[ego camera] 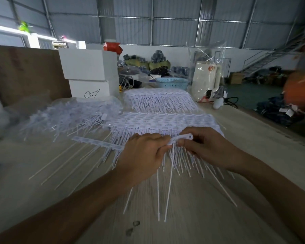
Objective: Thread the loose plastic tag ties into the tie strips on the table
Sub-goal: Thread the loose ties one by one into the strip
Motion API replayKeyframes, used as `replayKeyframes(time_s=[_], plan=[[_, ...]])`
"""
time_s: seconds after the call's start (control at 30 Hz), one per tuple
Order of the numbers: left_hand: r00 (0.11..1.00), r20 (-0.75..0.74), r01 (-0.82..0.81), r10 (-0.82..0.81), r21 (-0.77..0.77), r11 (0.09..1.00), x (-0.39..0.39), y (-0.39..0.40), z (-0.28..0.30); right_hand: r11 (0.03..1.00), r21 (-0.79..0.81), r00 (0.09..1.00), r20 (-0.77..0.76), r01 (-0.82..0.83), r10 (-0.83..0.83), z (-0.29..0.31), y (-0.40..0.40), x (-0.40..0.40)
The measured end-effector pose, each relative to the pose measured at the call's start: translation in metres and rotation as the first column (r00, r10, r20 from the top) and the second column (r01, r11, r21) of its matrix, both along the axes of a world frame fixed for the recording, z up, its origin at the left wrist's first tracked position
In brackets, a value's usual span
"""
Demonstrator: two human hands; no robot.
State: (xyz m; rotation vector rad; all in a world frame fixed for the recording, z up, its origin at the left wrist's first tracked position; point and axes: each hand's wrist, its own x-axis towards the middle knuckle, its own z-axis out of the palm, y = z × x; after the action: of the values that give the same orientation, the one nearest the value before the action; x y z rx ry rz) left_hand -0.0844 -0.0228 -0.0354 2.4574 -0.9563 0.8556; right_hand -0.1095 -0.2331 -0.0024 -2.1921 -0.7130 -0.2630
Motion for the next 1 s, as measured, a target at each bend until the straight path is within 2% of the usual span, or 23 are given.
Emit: replayKeyframes(time_s=[0.07,0.17,0.23,0.43,0.53,0.67,0.77,0.93,1.0], plan=[[0.995,-0.095,0.026,-0.029,-0.032,0.999,0.000,-0.002,-0.001,0.999,-0.039,0.999,0.041,0.009,-0.008,0.001,-0.001,0.000],[0.924,-0.343,0.077,-0.170,-0.269,0.960,0.001,-0.006,-0.002,0.990,-0.137,0.985,0.170,0.043,-0.019,0.000,-0.003,0.000],[0.880,-0.425,0.055,-0.213,-0.354,0.933,0.001,-0.007,-0.001,0.983,-0.168,0.975,0.219,0.070,-0.032,-0.001,-0.003,0.000],[0.880,-0.393,0.107,-0.268,-0.386,0.916,0.000,0.000,0.006,0.995,-0.025,0.995,0.037,0.091,-0.090,0.002,-0.009,0.005],[0.891,-0.372,0.122,-0.258,-0.352,0.928,0.000,0.000,0.006,0.988,-0.054,0.986,0.088,0.146,-0.140,0.002,-0.011,0.006],[0.927,-0.304,0.110,-0.222,-0.346,0.932,0.000,-0.002,0.005,0.973,-0.015,0.967,0.108,0.232,-0.229,-0.003,-0.011,0.010],[0.938,-0.279,0.107,-0.208,-0.337,0.935,-0.001,-0.004,0.004,0.971,-0.017,0.965,0.122,0.238,-0.234,-0.006,-0.008,0.010],[0.936,-0.298,0.099,-0.187,-0.288,0.953,0.000,-0.005,0.006,0.951,-0.155,0.951,0.198,0.268,-0.236,-0.013,-0.003,0.012],[0.931,-0.313,0.109,-0.186,-0.248,0.963,0.000,-0.004,0.004,0.907,-0.172,0.902,0.278,0.385,-0.330,-0.012,-0.008,0.017]])
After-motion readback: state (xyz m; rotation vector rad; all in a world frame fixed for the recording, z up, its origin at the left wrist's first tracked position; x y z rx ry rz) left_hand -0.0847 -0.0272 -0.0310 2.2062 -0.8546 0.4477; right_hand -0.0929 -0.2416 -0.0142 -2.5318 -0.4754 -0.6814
